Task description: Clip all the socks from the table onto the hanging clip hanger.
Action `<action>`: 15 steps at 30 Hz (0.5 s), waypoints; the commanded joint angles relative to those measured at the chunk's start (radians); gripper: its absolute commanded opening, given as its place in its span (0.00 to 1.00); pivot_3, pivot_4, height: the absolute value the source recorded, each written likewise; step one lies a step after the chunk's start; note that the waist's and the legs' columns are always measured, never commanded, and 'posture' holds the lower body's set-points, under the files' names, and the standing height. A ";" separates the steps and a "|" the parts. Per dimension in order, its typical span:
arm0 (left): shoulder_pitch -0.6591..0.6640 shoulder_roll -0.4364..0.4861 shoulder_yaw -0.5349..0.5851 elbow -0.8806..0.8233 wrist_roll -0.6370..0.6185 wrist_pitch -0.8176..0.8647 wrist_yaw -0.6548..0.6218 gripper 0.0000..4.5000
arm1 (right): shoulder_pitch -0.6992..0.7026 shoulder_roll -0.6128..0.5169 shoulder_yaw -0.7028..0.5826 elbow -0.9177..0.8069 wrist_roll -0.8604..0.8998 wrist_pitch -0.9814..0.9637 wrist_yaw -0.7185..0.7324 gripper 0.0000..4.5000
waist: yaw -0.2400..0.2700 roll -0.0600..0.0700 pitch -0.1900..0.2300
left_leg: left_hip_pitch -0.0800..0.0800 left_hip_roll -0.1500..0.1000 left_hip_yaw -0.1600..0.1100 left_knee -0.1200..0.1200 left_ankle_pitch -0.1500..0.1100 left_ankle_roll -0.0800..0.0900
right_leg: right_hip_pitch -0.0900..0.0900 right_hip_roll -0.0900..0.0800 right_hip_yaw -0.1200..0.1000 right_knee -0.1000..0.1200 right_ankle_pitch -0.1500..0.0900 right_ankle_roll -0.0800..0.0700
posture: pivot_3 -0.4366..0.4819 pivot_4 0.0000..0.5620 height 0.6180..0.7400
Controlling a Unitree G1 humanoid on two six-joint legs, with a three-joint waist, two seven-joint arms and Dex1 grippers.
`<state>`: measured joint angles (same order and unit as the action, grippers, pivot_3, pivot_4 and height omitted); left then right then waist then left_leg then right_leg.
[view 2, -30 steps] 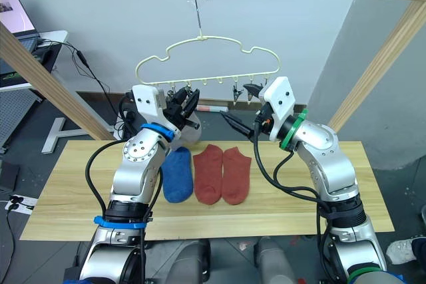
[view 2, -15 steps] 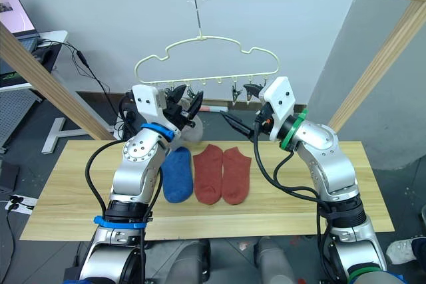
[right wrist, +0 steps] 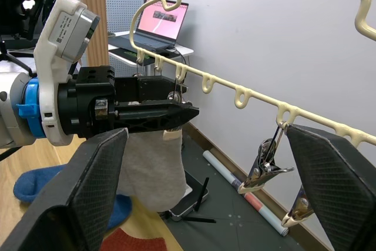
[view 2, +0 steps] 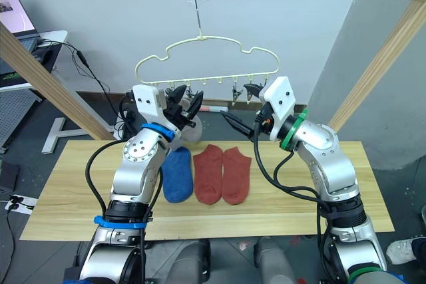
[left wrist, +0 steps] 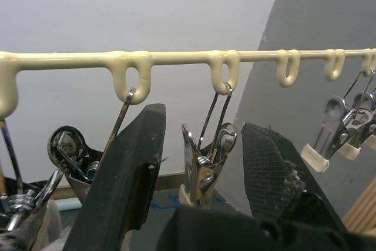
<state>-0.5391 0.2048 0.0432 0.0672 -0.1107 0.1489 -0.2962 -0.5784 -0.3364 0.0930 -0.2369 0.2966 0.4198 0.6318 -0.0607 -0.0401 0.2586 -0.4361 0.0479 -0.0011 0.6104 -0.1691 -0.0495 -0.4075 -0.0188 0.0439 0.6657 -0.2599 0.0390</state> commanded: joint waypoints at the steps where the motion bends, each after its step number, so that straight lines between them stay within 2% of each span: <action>1: -0.004 -0.006 -0.008 -0.034 -0.002 -0.003 0.003 0.53 | -0.014 -0.004 -0.021 -0.026 0.007 -0.026 -0.002 1.00 | 0.000 0.000 0.000 | 0.000 0.000 0.000 0.000 0.000 0.000 | 0.000 0.000 0.000 0.000 0.000 0.000 | 0.34 0.43 1.00; 15: 0.004 -0.019 -0.023 -0.053 -0.007 0.002 -0.005 0.53 | -0.015 -0.005 -0.020 -0.021 0.007 -0.031 0.002 1.00 | 0.000 0.000 0.000 | 0.000 0.000 0.000 0.000 0.000 0.000 | 0.000 0.000 0.000 0.000 0.000 0.000 | 0.34 0.42 1.00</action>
<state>-0.5283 0.1901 0.0265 0.0626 -0.1117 0.1667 -0.2973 -0.5784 -0.3364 0.0930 -0.2368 0.2965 0.4192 0.6319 -0.0607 -0.0402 0.2586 -0.4361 0.0478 -0.0010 0.6104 -0.1691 -0.0496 -0.4075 -0.0187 0.0440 0.6656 -0.2599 0.0391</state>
